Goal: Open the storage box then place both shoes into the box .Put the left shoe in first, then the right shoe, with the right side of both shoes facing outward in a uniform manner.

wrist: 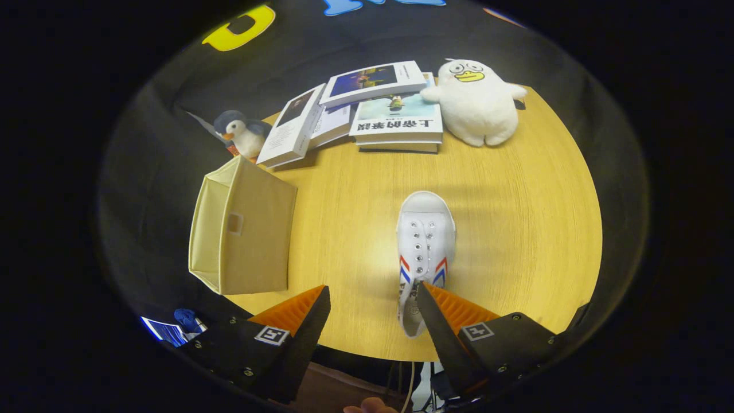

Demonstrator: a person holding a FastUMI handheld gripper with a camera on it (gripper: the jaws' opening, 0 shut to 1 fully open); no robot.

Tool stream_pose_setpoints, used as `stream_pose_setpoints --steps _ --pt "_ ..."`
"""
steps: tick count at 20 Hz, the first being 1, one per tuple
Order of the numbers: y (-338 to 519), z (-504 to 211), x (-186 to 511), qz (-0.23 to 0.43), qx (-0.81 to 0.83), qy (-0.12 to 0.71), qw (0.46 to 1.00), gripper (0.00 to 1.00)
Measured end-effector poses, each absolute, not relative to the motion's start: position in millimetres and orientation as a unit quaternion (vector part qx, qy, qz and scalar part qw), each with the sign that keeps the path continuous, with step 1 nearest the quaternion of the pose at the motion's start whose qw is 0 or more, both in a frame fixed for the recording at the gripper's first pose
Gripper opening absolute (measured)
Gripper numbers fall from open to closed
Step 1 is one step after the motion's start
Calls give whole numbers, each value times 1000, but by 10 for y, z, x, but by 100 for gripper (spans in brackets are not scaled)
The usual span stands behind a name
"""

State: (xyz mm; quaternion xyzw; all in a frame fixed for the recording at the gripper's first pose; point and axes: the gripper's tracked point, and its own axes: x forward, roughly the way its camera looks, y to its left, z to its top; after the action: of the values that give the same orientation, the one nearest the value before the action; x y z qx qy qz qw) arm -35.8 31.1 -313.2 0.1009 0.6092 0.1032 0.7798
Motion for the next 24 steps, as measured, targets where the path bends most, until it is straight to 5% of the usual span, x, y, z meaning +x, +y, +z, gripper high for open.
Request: stream_pose_setpoints --steps 18,22,23,24 --pt "-276 -4242 -373 61 92 666 738 88" --pt "-260 -4369 -361 65 78 668 737 69" --pt "-260 -4392 -363 69 71 667 738 60" --pt "-269 -4381 -386 67 63 668 738 40"
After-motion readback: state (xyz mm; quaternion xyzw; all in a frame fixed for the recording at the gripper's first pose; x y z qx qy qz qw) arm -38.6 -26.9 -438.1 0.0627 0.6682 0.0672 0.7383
